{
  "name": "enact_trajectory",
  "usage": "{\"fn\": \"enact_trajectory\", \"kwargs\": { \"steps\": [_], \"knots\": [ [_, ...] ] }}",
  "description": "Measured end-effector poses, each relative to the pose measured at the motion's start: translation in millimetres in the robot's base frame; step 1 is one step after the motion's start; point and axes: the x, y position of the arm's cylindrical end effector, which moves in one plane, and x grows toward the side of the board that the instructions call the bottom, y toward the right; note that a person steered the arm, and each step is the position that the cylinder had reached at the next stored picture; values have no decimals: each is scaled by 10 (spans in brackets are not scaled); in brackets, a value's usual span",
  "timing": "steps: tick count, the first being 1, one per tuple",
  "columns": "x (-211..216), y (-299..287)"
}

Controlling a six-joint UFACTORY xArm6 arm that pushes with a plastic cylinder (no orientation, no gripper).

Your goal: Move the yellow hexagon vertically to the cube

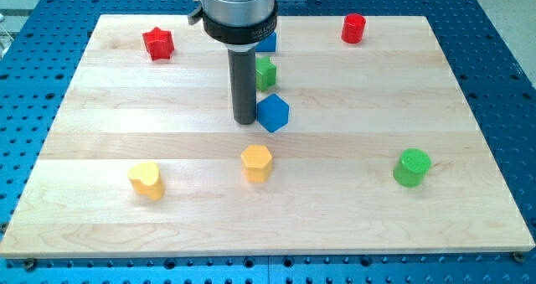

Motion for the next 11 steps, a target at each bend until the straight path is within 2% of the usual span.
{"fn": "enact_trajectory", "kwargs": {
  "steps": [1, 2, 3, 5, 6, 8, 9, 11],
  "knots": [
    [0, -280],
    [0, -1323],
    [7, -1699],
    [7, -1558],
    [7, -837],
    [25, -275],
    [25, -351],
    [22, -1425]
  ]
}}
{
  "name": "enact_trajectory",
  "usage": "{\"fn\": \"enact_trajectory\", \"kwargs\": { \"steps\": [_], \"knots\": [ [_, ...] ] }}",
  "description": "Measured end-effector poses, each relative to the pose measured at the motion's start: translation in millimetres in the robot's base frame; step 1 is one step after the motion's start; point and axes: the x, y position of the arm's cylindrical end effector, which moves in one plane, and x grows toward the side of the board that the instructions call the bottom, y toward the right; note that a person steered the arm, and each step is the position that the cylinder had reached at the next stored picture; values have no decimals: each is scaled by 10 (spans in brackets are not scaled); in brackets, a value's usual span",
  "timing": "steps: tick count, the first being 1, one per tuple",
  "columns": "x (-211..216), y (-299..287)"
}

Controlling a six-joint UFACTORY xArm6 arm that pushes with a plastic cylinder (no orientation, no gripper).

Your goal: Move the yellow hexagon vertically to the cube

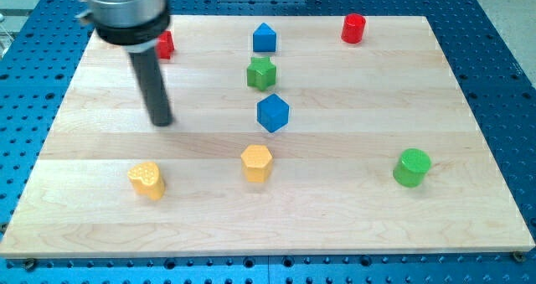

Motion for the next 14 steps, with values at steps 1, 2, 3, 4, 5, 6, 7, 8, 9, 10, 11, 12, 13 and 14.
{"fn": "enact_trajectory", "kwargs": {
  "steps": [1, 2, 3, 4, 5, 6, 7, 8, 9, 10, 11, 12, 13, 14],
  "knots": [
    [0, -241],
    [0, -243],
    [0, 86],
    [0, 791],
    [0, 1042],
    [0, 1051],
    [0, 1011],
    [0, 1006],
    [0, 1006],
    [136, 934],
    [473, 782],
    [780, 1031],
    [937, 1358],
    [1007, 1281]
  ]
}}
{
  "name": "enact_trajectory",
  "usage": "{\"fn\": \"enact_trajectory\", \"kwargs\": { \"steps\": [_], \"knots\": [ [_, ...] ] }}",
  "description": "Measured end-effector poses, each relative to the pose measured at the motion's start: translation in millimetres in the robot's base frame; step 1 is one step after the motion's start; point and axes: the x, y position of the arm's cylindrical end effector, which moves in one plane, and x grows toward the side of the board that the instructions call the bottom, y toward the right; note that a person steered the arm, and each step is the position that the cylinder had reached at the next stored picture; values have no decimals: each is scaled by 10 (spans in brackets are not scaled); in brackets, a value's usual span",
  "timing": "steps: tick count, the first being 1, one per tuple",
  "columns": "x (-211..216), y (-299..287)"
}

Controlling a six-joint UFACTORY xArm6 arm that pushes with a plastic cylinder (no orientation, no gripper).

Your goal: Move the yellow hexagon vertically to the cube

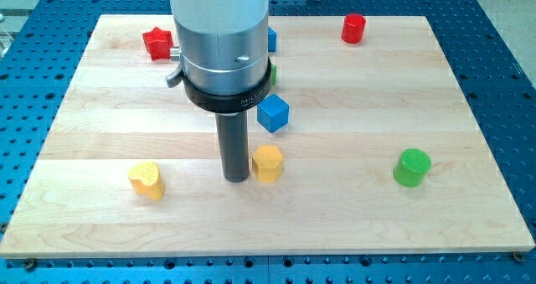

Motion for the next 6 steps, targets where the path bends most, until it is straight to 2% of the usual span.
{"fn": "enact_trajectory", "kwargs": {
  "steps": [1, 2, 3, 4, 5, 6],
  "knots": [
    [487, 317],
    [121, 181],
    [-19, 370],
    [-3, 452],
    [206, 1101],
    [-266, 1160]
  ]
}}
